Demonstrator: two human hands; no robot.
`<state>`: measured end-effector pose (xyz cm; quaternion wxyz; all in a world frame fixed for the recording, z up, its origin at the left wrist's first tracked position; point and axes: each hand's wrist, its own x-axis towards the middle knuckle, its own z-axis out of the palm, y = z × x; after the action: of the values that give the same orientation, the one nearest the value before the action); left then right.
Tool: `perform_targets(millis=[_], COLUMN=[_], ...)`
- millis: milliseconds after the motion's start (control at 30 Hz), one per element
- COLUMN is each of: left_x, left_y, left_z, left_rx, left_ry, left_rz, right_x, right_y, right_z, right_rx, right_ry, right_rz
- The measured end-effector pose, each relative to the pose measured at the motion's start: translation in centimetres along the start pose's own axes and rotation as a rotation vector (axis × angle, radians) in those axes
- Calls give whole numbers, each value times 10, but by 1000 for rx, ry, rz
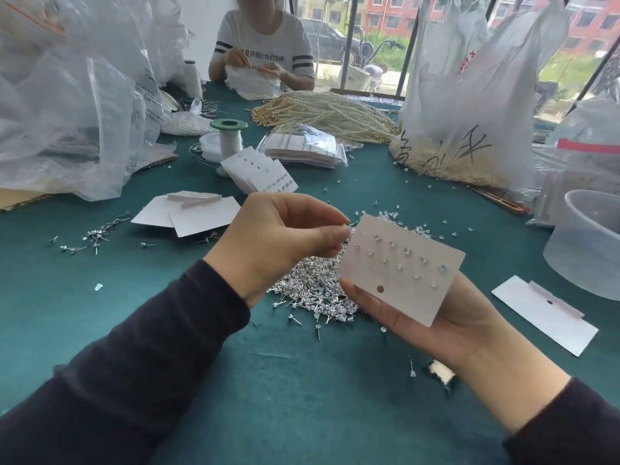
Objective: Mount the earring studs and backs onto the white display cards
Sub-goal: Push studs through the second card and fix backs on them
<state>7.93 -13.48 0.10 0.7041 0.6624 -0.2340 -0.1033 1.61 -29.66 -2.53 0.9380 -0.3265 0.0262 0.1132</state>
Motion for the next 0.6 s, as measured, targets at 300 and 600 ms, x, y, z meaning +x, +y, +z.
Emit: perform_targets(millis=[300, 600], left_x=[-3, -1], left_y=[-3, -7], left_z=[9, 9], left_rx=[344, 404], left_ry=[95, 164], left_rz=[185, 190], right_x=[-2, -3], right_y=[3, 6], right_z=[4, 7], right_rx=[-7, -176], right_ry=[-43, 3], right_rz=[4, -62])
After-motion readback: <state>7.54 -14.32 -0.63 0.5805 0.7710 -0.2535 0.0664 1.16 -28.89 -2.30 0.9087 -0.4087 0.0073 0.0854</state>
